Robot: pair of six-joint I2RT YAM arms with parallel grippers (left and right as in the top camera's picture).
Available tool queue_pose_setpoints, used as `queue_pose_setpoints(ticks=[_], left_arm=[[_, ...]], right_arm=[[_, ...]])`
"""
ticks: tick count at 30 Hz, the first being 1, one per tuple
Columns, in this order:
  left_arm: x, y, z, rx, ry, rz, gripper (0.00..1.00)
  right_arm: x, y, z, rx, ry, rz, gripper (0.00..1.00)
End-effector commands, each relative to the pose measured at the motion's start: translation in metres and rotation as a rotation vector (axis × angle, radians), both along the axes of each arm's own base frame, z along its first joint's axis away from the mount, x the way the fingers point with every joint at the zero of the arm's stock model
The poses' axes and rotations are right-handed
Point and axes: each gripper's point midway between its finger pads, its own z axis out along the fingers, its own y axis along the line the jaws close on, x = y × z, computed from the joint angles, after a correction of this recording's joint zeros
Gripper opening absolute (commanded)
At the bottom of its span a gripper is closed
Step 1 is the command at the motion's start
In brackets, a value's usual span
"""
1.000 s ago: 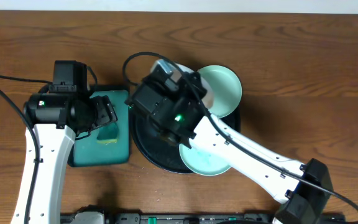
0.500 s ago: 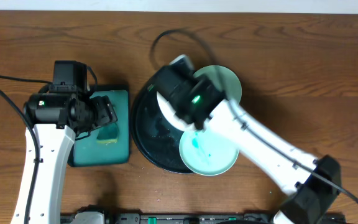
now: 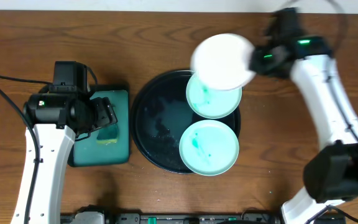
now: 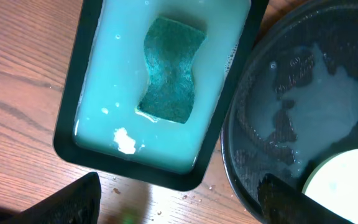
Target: Clean dirty plates on tray and stack at the side
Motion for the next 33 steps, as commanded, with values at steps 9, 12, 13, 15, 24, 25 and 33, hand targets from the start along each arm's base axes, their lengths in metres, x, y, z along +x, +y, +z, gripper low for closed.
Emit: queue_pose_setpoints(ticks=[9, 12, 13, 15, 24, 25, 33], left_arm=[[-0.001, 0.000, 0.000, 0.008, 0.003, -0.012, 0.81], [0.000, 0.000, 0.000, 0.008, 0.001, -0.011, 0.81], [0.000, 0.000, 0.000, 0.007, 0.001, -0.011, 0.81], [-0.001, 0.000, 0.000, 0.008, 0.002, -0.011, 0.81], [-0.001, 0.000, 0.000, 0.007, 0.002, -0.011, 0.81], [-0.001, 0.000, 0.000, 0.007, 0.002, -0.011, 0.81], [-0.001, 0.000, 0.000, 0.007, 0.003, -0.011, 0.82]], right_arm=[[-0.015, -0.198, -0.015, 0.121, 0.050, -0.478, 0.01], [-0.024, -0.230, -0.040, 0.131, 0.102, -0.541, 0.01], [-0.027, -0.236, -0.048, 0.133, 0.119, -0.554, 0.02], [-0.032, -0.248, -0.065, 0.141, 0.156, -0.575, 0.01], [-0.038, -0.250, -0.112, 0.207, 0.246, -0.514, 0.09], [-0.037, -0.248, -0.111, 0.215, 0.242, -0.502, 0.20], [-0.030, -0.228, -0.068, 0.283, 0.146, -0.450, 0.48]])
